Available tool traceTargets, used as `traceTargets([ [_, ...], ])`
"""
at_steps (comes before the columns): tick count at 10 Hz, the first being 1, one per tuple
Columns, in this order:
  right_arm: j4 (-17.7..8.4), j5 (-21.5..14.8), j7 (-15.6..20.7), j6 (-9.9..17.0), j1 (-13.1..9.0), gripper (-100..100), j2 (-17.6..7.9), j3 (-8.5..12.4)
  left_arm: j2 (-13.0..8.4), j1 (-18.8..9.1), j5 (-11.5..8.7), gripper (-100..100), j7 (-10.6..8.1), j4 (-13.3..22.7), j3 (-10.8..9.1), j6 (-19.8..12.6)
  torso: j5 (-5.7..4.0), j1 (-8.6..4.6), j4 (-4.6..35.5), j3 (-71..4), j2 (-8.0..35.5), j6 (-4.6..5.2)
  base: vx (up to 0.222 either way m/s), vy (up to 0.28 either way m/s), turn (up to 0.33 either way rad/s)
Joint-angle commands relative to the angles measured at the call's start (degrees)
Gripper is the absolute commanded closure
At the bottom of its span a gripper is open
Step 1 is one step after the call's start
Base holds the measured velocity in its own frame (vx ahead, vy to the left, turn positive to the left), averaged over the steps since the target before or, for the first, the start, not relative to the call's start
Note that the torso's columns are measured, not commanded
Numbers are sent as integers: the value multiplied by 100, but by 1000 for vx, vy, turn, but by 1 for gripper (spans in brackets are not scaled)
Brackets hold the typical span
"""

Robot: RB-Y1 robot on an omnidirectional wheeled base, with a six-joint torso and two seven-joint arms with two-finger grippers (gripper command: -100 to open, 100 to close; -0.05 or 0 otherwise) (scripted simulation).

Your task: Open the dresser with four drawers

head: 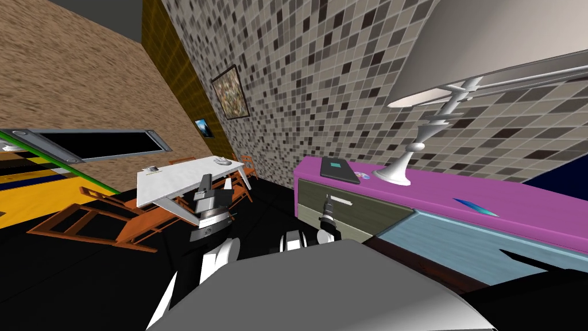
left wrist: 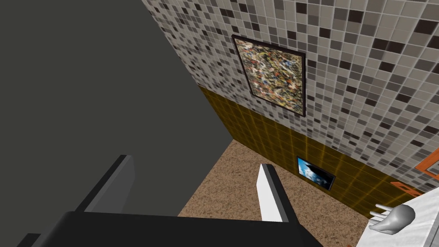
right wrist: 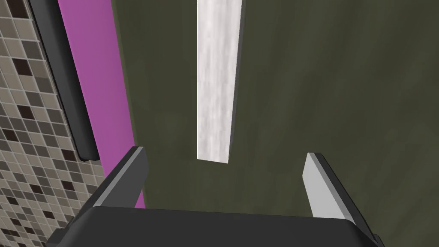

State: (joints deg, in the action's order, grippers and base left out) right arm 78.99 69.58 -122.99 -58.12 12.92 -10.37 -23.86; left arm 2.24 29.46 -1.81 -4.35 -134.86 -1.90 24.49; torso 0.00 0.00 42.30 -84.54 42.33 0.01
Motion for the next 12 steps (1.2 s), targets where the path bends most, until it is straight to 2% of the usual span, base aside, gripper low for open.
traceTargets([
  [1,-126,182,-277,-41,-52,-100,-38,-62,0,0,0,0,0,0,0,0,1,1,-2,-5,-8,0,-7,19,73],
  [2,-88,134,-205,-38,-28,-100,-22,-56,0,0,0,0,0,0,0,0,1,1,-3,-7,-10,0,-3,8,13],
  [3,-5,193,-62,77,-103,-100,22,3,0,1,0,0,0,0,0,0,0,-3,-3,-6,-10,1,49,-42,-36],
  [4,-66,158,-161,0,-71,-100,10,-35,-1,1,0,0,0,0,-1,0,-4,-17,-5,-13,-22,0,33,-28,-2],
  [5,-61,161,-142,13,-78,100,14,-31,-1,1,0,0,0,0,-1,0,-3,-6,-4,-8,-11,0,5,-5,1],
  [6,129,116,-161,-54,134,100,-62,-141,0,1,0,0,0,0,-1,0,2,6,0,1,2,-1,-8,33,-33],
  [11,607,5,-203,-218,664,100,-251,-414,0,0,0,0,0,0,0,0,-2,-7,-2,-5,-7,-1,-24,62,-31],
  [12,798,-39,-220,-284,876,100,-326,-523,0,0,0,0,0,0,0,0,-2,-6,-2,-5,-7,-1,-34,66,-37],
])
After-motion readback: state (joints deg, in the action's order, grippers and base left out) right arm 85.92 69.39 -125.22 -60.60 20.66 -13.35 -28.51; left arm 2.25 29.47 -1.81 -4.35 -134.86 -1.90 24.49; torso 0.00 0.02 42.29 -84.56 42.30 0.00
